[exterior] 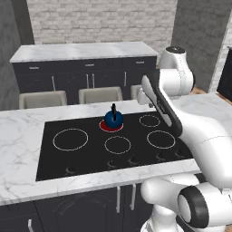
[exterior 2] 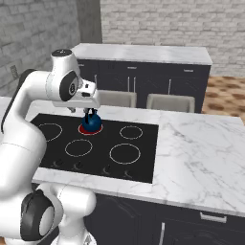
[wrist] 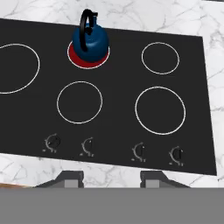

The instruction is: Lower the heat of the kettle.

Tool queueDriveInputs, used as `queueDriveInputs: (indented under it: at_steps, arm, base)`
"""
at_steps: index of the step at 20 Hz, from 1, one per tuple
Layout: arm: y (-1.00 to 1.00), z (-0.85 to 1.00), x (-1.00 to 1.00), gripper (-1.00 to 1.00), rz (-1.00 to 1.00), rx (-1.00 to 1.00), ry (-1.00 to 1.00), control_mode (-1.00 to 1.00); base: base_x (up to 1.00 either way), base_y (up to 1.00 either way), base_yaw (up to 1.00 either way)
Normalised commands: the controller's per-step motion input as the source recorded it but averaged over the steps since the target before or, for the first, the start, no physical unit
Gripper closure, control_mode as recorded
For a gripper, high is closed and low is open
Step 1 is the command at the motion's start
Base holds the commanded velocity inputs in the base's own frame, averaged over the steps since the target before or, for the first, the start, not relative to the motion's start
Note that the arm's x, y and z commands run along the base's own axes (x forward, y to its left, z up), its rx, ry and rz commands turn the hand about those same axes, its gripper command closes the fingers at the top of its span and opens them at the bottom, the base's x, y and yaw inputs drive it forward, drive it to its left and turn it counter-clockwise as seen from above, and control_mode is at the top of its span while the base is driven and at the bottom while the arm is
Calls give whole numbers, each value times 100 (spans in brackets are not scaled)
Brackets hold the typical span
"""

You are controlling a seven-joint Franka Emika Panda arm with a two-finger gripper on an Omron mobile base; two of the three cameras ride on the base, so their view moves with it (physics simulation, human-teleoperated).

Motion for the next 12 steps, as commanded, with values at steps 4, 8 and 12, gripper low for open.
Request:
queueDriveInputs:
  at_steps: [4,8,12]
  arm:
    - [6,-2,-14,-100,0,0,0,-100]
    - [35,-15,-2,-100,23,-7,-5,-100]
    - [43,-14,0,-100,61,-14,0,-100]
  base:
    - [0,0,0]
    - [0,0,0]
    - [0,0,0]
